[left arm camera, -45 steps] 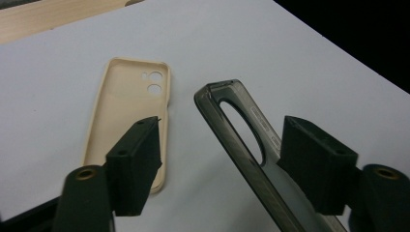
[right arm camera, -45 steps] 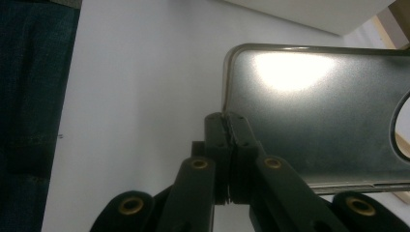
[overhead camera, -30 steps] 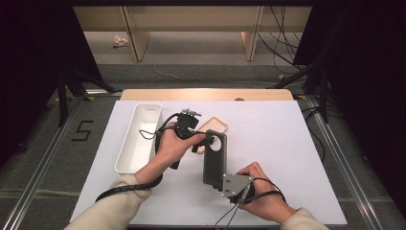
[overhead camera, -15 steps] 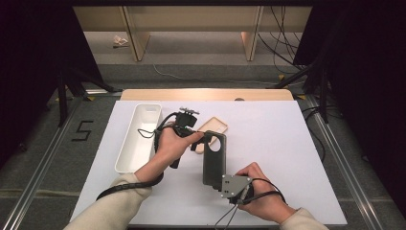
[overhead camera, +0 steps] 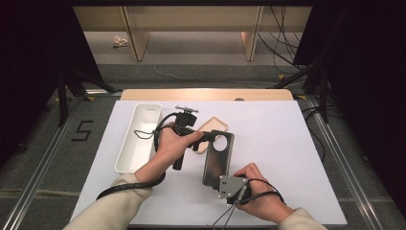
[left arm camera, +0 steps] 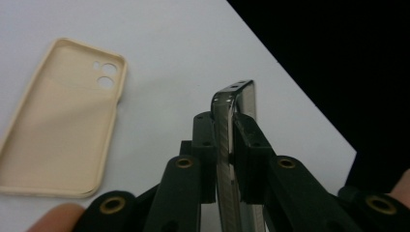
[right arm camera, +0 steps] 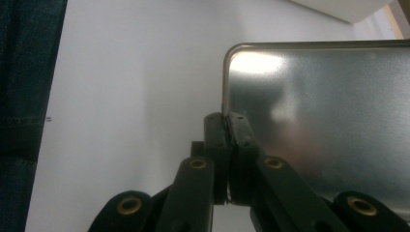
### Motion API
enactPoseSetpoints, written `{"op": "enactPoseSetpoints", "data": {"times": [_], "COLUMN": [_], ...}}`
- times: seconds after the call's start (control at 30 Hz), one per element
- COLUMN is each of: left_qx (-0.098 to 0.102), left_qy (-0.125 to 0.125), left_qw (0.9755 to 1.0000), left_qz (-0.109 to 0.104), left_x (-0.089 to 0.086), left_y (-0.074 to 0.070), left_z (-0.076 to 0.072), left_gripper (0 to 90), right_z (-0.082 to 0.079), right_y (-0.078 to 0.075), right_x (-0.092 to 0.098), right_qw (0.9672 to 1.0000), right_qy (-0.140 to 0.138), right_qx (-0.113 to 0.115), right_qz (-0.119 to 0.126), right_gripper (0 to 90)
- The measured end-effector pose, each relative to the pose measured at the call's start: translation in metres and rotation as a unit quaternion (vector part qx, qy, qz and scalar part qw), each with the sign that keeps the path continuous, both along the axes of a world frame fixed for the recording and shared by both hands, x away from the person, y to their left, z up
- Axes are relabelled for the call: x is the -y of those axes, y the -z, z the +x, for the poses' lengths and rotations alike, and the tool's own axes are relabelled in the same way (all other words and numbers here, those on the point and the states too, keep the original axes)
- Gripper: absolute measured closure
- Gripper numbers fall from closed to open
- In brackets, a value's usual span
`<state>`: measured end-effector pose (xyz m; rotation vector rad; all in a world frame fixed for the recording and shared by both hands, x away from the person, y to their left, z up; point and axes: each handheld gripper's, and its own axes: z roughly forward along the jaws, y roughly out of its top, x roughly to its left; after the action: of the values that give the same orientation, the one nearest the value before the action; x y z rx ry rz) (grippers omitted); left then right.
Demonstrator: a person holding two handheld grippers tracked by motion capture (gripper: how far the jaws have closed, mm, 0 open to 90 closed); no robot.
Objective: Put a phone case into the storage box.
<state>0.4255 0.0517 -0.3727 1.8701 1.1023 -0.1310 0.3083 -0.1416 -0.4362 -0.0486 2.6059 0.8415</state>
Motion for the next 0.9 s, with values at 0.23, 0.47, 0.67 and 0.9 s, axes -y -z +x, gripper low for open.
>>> {"op": "enactPoseSetpoints", "data": {"times": [0.23, 0.47, 0.67, 0.9], "left_qx": [0.053, 0.097, 0.129, 0.148], "left_qy": [-0.004, -0.014, -0.012, -0.008], "left_qw": [0.9985, 0.9951, 0.9915, 0.9889], "left_qz": [0.014, 0.016, 0.014, 0.000], "left_x": [-0.002, -0.012, -0.020, -0.033], "left_y": [-0.006, -0.009, -0.013, -0.016], "left_z": [-0.005, -0.005, -0.007, -0.008], "left_gripper": [81.9, 81.9, 81.9, 81.9], "right_z": [0.003, 0.008, 0.014, 0.019], "right_y": [-0.002, -0.008, -0.011, -0.012], "right_x": [0.004, 0.013, 0.022, 0.032], "right_qw": [0.9992, 0.9921, 0.9818, 0.9660], "right_qy": [0.018, 0.068, 0.107, 0.138], "right_qx": [-0.017, -0.033, -0.048, -0.072], "right_qz": [0.032, 0.100, 0.149, 0.206], "right_gripper": [71.8, 50.9, 36.6, 29.2]}}
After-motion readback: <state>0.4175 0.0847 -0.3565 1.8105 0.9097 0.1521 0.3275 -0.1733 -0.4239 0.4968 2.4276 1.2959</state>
